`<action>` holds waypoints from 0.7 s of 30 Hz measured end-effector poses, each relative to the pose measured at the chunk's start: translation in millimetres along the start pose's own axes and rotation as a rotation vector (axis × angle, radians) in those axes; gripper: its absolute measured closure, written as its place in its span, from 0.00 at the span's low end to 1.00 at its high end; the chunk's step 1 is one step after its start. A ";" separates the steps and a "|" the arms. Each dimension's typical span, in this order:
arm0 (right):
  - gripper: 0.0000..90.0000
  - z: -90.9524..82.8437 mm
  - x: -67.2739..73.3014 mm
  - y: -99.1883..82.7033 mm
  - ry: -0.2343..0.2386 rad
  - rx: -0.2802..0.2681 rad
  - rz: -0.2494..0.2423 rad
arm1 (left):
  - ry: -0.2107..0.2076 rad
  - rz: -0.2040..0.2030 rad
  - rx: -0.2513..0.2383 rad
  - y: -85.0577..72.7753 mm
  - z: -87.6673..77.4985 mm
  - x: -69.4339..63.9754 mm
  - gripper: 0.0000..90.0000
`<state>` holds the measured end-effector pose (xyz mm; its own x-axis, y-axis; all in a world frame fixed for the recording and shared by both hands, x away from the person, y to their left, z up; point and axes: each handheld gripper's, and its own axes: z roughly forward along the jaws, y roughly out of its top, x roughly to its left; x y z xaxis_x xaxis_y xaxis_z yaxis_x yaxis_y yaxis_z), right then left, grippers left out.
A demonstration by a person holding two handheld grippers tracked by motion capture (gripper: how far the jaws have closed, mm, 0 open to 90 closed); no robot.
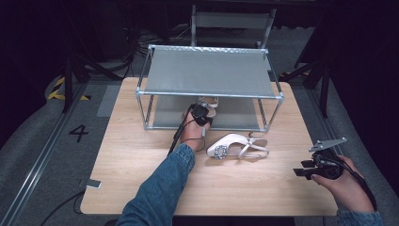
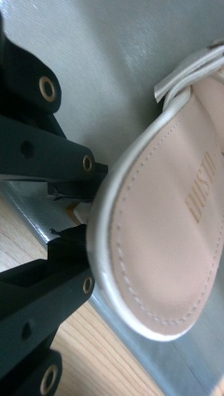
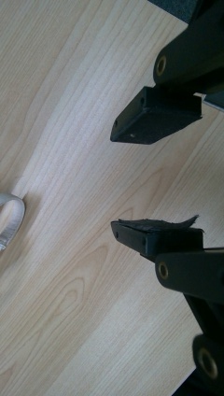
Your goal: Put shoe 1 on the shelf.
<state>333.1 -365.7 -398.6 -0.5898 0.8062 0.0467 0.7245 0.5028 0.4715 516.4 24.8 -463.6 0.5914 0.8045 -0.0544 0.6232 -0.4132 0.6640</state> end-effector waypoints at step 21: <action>0.60 10.5 10.7 22.3 0.031 -0.006 -0.045 | -0.003 0.021 -0.041 -15.8 -80.1 -7.6 0.47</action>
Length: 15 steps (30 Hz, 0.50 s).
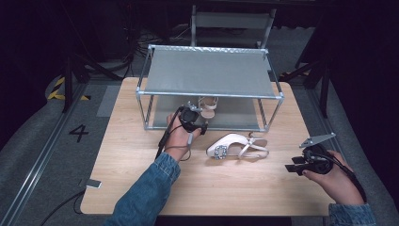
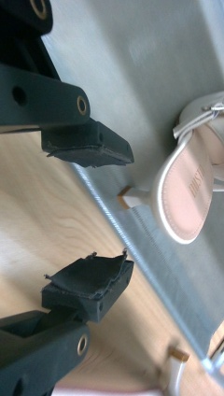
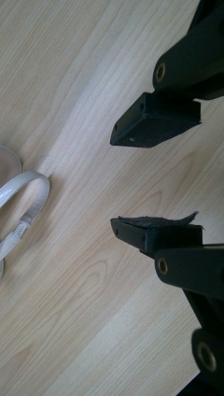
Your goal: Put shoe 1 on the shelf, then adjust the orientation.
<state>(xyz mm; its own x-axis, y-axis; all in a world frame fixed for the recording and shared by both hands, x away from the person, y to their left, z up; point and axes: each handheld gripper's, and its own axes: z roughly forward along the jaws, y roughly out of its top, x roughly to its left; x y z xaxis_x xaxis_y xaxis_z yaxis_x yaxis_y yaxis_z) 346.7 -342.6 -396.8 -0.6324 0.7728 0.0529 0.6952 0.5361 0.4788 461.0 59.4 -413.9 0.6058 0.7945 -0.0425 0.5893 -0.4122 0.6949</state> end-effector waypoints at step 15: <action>0.65 13.8 19.4 31.2 0.028 -0.011 -0.098 | 0.026 -0.005 0.049 -29.5 -62.5 6.0 0.37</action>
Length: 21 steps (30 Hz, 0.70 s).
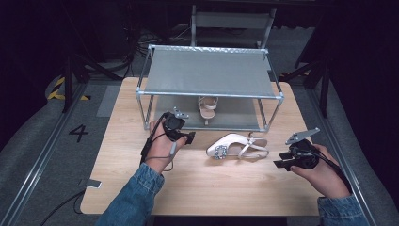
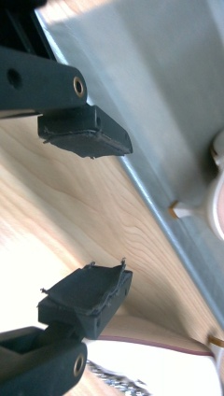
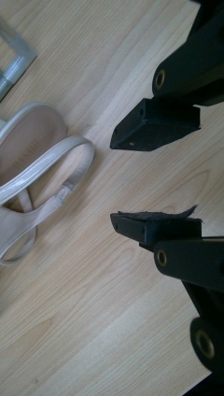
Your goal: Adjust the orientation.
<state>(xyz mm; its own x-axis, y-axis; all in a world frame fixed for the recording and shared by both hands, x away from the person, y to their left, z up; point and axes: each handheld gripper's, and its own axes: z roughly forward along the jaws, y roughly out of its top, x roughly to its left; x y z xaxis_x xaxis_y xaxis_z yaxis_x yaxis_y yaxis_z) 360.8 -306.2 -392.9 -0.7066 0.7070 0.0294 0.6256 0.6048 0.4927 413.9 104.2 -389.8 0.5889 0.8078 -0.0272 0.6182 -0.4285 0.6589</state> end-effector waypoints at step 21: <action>0.66 39.1 29.3 53.9 0.096 0.043 -0.162 | 0.072 -0.065 0.086 -55.7 -41.2 28.1 0.33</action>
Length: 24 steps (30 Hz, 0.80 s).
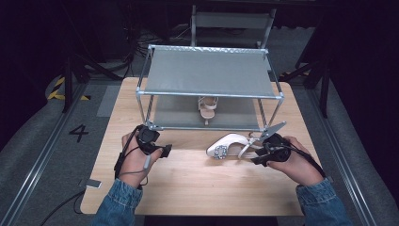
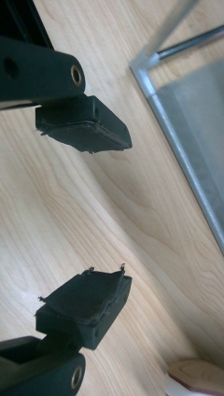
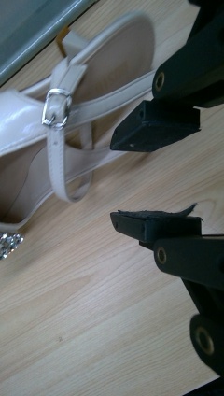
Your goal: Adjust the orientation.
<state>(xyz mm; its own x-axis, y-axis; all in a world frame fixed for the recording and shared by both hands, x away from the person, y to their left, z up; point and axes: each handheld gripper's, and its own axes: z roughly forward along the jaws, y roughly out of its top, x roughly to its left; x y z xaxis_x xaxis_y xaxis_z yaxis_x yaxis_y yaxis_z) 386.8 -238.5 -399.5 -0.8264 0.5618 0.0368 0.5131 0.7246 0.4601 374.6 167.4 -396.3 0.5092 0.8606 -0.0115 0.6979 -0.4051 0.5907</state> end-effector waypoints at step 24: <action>0.98 48.3 9.4 27.6 -0.025 0.049 -0.079 | 0.021 -0.032 0.002 -17.8 -8.9 11.8 0.33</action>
<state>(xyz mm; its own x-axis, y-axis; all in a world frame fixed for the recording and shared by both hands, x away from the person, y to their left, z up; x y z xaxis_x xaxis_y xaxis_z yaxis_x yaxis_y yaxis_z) 404.3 -194.0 -429.4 -0.8589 0.5117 -0.0204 0.4578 0.7851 0.4171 363.7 187.5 -399.8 0.4760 0.8794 -0.0132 0.7147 -0.3780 0.5884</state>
